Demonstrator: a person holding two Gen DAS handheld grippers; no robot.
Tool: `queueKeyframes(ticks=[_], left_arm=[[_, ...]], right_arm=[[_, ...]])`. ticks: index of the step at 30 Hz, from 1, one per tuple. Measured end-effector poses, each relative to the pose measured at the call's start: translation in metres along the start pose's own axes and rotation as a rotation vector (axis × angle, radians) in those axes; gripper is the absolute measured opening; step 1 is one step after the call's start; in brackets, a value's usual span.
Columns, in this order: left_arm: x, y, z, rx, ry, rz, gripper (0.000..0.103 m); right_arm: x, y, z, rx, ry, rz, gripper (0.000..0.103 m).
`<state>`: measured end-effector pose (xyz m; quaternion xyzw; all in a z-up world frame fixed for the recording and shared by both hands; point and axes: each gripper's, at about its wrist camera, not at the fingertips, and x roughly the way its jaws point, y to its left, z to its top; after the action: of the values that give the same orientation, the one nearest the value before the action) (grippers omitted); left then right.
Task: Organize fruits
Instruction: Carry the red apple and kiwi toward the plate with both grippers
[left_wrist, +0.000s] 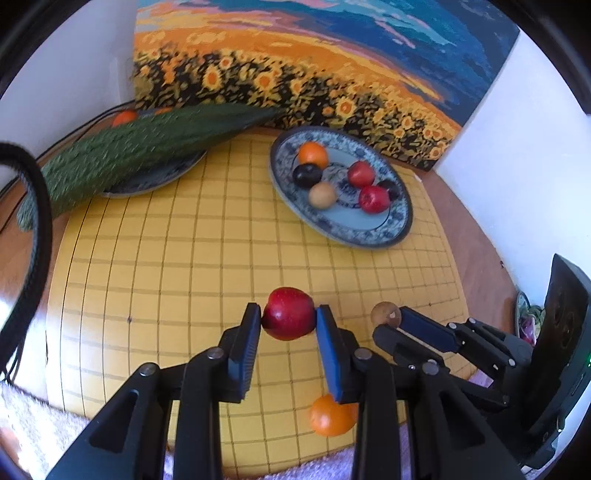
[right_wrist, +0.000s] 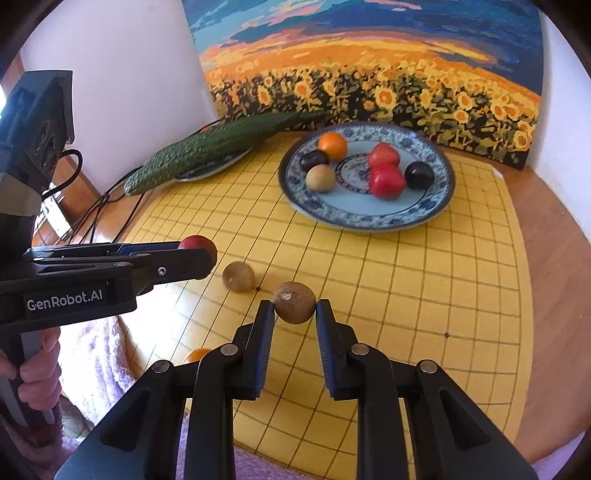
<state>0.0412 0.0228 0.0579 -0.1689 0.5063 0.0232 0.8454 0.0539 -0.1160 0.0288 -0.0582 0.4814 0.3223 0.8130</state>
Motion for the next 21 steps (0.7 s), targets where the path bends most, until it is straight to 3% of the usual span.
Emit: queueKeyframes(ticks=[21], left_arm=[[0.047,-0.041,0.053,0.096,-0.021,-0.007,0.032]], right_arm=[[0.005,-0.050,0.047,0.037,-0.092,-0.133,0.025]])
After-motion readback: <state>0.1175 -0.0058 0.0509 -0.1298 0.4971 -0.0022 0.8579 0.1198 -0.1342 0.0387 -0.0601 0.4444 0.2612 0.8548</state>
